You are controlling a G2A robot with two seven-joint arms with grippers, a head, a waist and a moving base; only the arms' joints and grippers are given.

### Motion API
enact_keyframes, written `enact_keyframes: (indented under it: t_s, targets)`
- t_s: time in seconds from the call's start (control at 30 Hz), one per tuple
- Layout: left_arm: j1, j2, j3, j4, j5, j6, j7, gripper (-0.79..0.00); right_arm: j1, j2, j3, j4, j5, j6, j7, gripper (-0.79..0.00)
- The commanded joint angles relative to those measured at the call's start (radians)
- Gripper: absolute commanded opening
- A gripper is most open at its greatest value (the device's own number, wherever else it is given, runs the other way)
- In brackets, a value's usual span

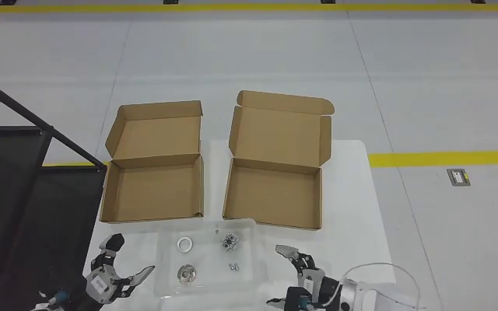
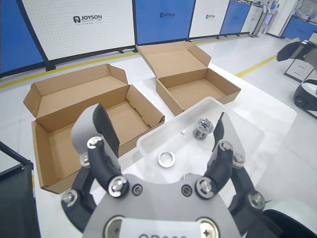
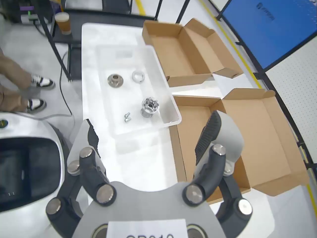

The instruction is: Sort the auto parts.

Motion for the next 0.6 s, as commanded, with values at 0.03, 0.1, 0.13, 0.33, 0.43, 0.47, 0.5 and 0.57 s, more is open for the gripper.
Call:
enact_keyframes:
  t_s: [0.03,0.1,0.13,0.33,0.43,0.47,0.5,0.57]
  targets:
    - [0.009,0.002,-0.008,0.008,0.004,-0.02,0.025,0.0,0.182,-0.032,-0.178,0.076,0.036,-0.013,0.271,0.0]
    - [0.009,0.003,-0.016,0.015,0.002,-0.033,0.029,0.0,0.291,-0.064,-0.284,0.142,0.107,0.021,0.414,0.0]
    - [0.008,0.003,-0.017,0.018,0.001,-0.035,0.029,0.0,0.349,-0.082,-0.334,0.175,0.149,0.037,0.478,0.0]
    - [0.006,0.004,-0.019,0.021,0.01,-0.026,0.021,0.0,0.647,-0.185,-0.538,0.39,0.425,0.136,0.702,0.0]
    - [0.006,0.004,-0.019,0.021,0.01,-0.026,0.021,0.0,0.647,-0.185,-0.538,0.39,0.425,0.136,0.702,0.0]
    - [0.006,0.004,-0.019,0.021,0.01,-0.026,0.021,0.0,0.647,-0.185,-0.538,0.39,0.425,0.136,0.702,0.0]
    - [0.006,0.004,-0.019,0.021,0.01,-0.026,0.021,0.0,0.647,-0.185,-0.538,0.39,0.425,0.136,0.702,0.0]
    - [0.006,0.004,-0.019,0.021,0.01,-0.026,0.021,0.0,0.647,-0.185,-0.538,0.39,0.425,0.136,0.702,0.0]
